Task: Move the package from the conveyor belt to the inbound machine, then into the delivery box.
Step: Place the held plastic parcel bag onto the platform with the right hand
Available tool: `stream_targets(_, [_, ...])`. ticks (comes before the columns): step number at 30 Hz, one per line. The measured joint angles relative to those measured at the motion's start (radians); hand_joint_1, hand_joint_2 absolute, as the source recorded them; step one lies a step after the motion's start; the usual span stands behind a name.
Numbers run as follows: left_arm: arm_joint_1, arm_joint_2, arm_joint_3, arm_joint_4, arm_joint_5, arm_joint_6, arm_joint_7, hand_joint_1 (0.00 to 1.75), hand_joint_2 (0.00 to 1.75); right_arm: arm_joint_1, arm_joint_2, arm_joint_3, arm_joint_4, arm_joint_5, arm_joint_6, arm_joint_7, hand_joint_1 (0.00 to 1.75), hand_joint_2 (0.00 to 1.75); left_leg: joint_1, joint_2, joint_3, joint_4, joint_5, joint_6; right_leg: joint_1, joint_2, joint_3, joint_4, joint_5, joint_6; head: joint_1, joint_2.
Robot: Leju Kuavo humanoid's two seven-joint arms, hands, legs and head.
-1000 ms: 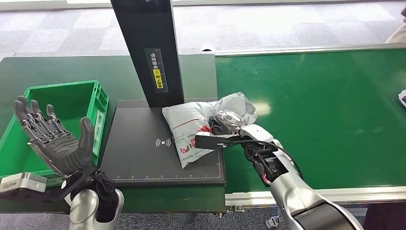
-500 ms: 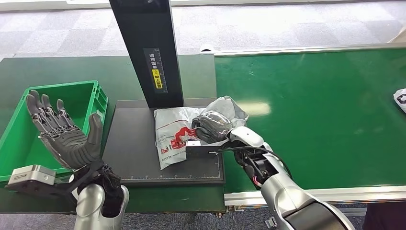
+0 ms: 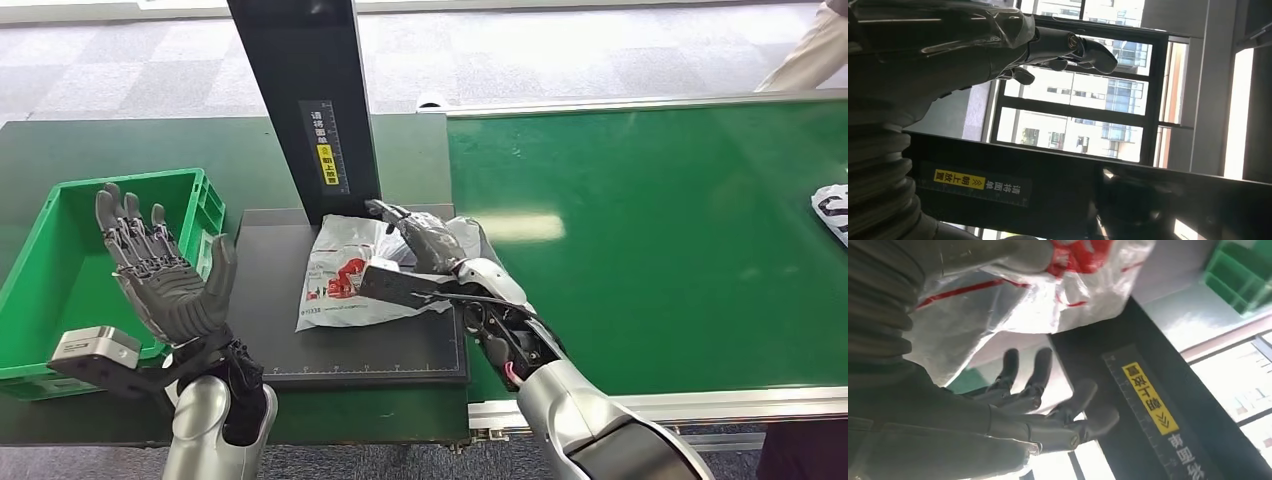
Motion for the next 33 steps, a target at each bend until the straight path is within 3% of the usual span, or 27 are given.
stream_targets(1, [0.0,0.001,0.0,0.007,-0.003,0.002,0.0,0.0,1.75,-0.005,0.007,-0.024,0.0,-0.057,0.041,-0.003,0.0,1.75,0.0,0.0,0.0,0.0,0.0,0.0,0.0,0.0,0.0,0.0,0.0,0.0,0.0,0.0])
stream_targets(5, [0.001,0.007,-0.001,0.025,-0.019,0.008,0.0,0.0,1.75,-0.011,0.019,-0.151,-0.014,-0.285,0.236,-0.048,0.0,0.0,0.0,-0.002,-0.001,0.0,0.0,0.0,0.0,-0.001,0.0,0.0,0.0,0.0,0.0,0.0])
stream_targets(8, [0.002,0.013,-0.008,0.032,-0.029,0.02,0.0,0.0,1.75,-0.008,0.02,-0.239,-0.039,-0.411,0.378,-0.087,0.0,0.0,0.0,-0.001,-0.001,0.0,0.0,0.0,0.0,-0.001,0.0,0.0,0.0,0.0,0.0,0.0])
stream_targets(12, [0.002,0.021,-0.015,0.036,-0.035,0.026,0.0,0.0,1.75,-0.004,0.02,-0.314,-0.062,-0.452,0.427,-0.101,0.0,0.0,0.0,-0.001,-0.001,0.0,0.0,0.0,0.0,-0.001,0.0,0.0,0.0,0.0,0.0,0.0])
stream_targets(16, [0.011,0.028,-0.023,0.037,-0.04,0.039,0.0,0.0,1.75,0.017,0.015,-0.345,-0.095,-0.48,0.42,-0.128,0.0,1.75,0.0,-0.001,0.0,0.0,0.0,0.0,0.0,-0.001,0.0,0.0,0.0,0.0,0.0,0.0])
stream_targets(20, [0.039,0.036,-0.027,0.037,-0.06,0.034,0.0,0.0,1.75,0.1,-0.012,-0.366,-0.203,-0.566,0.418,-0.14,0.0,1.75,0.0,-0.002,0.0,0.0,0.0,0.0,0.0,-0.001,0.0,0.0,0.0,0.0,0.0,0.0])
stream_targets(26, [0.065,0.046,-0.031,0.038,-0.068,-0.005,0.0,0.0,1.75,0.292,-0.059,-0.406,-0.47,-0.81,0.43,-0.057,0.0,1.75,-0.001,-0.002,-0.001,0.0,-0.001,0.0,-0.001,-0.001,0.0,-0.001,-0.001,0.0,0.0,0.0])
stream_targets(30, [0.085,0.058,-0.033,0.059,0.02,-0.187,0.015,0.0,1.75,0.423,-0.076,-0.439,-0.662,-0.984,0.416,0.014,0.0,1.75,-0.001,-0.003,-0.001,0.0,-0.001,0.0,-0.001,-0.002,-0.001,-0.001,-0.001,0.001,0.0,0.0])
stream_targets(33, [0.098,0.065,-0.034,0.089,0.1,-0.342,0.061,0.0,1.75,0.506,-0.095,-0.466,-0.781,-1.027,0.403,0.026,0.0,1.75,-0.001,-0.003,-0.001,0.0,-0.002,0.0,-0.001,-0.002,-0.001,-0.001,-0.001,0.001,0.0,0.0])
